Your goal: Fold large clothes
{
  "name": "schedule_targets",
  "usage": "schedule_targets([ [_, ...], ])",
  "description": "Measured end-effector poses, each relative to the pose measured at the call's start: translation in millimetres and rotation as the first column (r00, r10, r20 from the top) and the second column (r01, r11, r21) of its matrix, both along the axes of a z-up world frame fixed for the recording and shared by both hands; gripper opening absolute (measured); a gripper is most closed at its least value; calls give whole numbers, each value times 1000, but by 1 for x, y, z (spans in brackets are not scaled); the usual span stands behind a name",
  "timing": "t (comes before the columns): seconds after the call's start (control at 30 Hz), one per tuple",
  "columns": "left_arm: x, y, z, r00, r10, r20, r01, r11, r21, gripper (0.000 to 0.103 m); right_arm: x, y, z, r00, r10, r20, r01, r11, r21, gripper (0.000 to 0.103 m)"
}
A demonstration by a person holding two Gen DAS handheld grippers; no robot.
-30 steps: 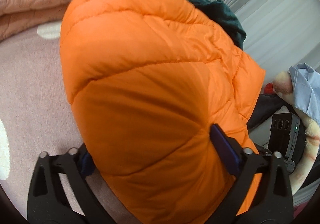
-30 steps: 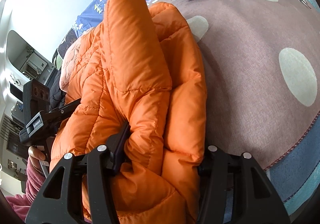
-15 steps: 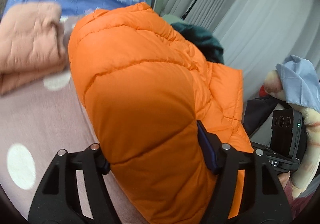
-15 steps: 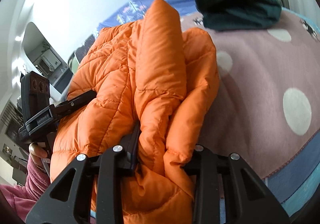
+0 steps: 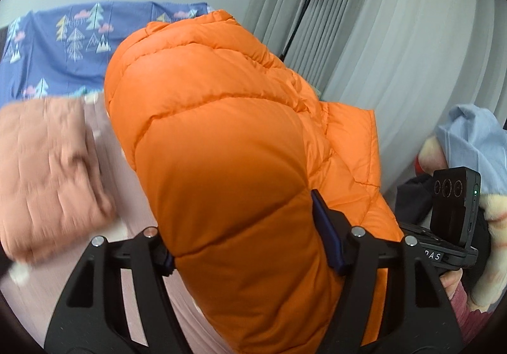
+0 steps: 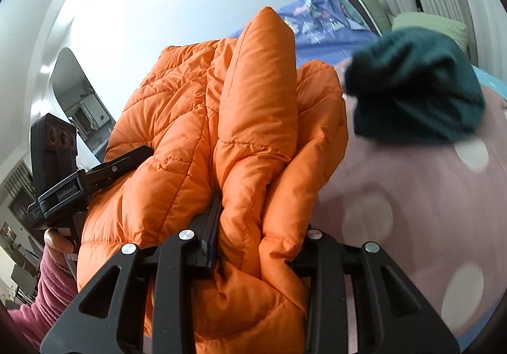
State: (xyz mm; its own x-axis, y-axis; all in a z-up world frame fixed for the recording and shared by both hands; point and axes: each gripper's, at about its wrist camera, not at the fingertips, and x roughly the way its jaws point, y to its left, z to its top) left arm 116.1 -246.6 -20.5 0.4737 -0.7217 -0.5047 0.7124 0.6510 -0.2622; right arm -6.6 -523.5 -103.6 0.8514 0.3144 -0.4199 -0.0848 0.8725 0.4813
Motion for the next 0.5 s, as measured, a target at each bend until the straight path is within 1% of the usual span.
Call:
schedule_targets([
  [0.07, 19, -4, 14, 1000, 8, 27, -8, 1000, 0, 69, 18, -4, 11, 1000, 5, 24, -5, 1000, 3, 33],
  [0.27, 84, -18, 66, 991, 41, 129, -37, 999, -33, 69, 91, -16, 65, 989, 7, 147, -6, 1000, -10, 33],
  [0.33, 110, -22, 81, 985, 47, 167, -41, 998, -39, 69, 115, -17, 77, 986, 6, 169, -3, 1000, -20, 33],
  [0.47, 154, -30, 101, 977, 66, 204, -61, 998, -29, 69, 162, -25, 92, 983, 8, 184, -1, 999, -39, 33],
  [0.5, 166, -33, 104, 975, 71, 211, -68, 997, -25, 69, 163, -24, 92, 983, 7, 184, 0, 999, -39, 33],
])
